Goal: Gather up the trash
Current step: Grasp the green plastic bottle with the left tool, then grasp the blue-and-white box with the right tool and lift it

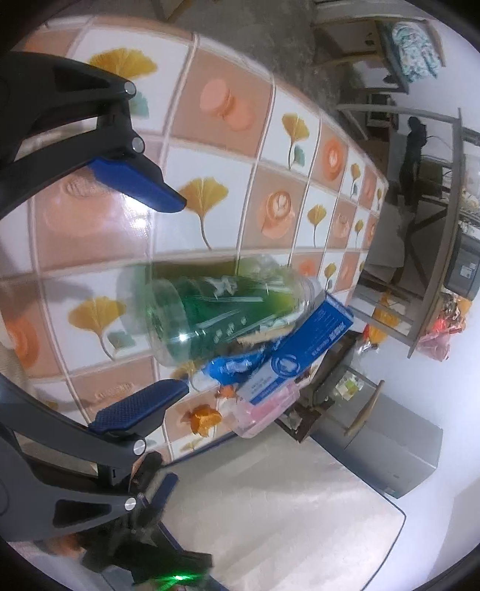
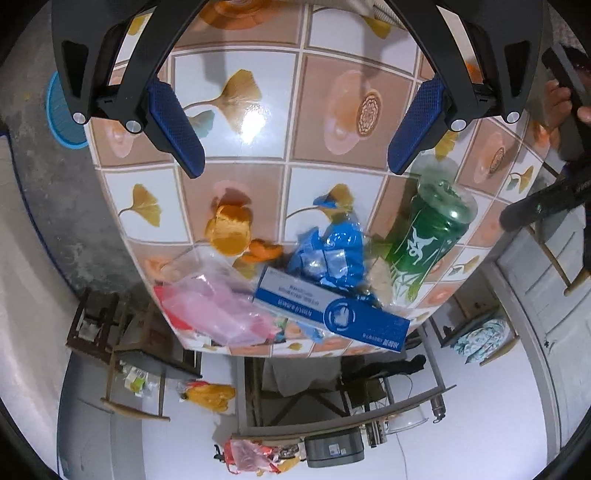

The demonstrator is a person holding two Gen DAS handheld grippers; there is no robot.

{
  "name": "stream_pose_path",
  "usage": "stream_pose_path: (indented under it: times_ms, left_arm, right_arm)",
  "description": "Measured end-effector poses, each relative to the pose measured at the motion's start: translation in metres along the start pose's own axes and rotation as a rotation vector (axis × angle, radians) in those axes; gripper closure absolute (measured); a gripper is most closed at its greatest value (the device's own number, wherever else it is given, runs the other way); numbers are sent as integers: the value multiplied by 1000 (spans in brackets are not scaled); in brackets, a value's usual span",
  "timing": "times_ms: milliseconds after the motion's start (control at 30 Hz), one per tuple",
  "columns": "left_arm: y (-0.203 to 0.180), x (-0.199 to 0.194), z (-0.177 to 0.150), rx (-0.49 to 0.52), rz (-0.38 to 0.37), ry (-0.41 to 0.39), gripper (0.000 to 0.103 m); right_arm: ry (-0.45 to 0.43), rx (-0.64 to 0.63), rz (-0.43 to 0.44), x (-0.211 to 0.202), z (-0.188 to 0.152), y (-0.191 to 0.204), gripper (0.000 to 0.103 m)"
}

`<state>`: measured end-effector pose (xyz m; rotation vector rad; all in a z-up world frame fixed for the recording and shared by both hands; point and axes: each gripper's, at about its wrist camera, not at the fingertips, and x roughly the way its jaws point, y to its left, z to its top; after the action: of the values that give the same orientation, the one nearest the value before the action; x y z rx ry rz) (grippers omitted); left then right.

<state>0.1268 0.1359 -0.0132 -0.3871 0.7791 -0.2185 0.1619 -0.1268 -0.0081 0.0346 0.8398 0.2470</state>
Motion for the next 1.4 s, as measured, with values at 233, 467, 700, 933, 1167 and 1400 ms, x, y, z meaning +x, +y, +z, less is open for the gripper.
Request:
stream_pose_path:
  times_ms: [233,467,700,933,1167,1400]
  left_arm:
    - [-12,43,39,-11,-33,69,13]
    - [-12,93,56,38,35,244,15]
    - [-2,104,50,-36,17,310,45]
    - [7,86,38,-80,51,296,45]
    - [21,44,9,-148,82,278,45]
    - [21,24,-6,-149,120,295,42]
  right_arm:
    - [13,56,26,5,-3,-15,7]
    - [24,126,60,10,-10,-34,7]
    - [29,168,83,13,-13,-48,7]
    - [10,186,88,4,-14,-55,7]
    - [9,194,98,0,-18,-57,7]
    - [3,173,112,-5,-18,-52,7]
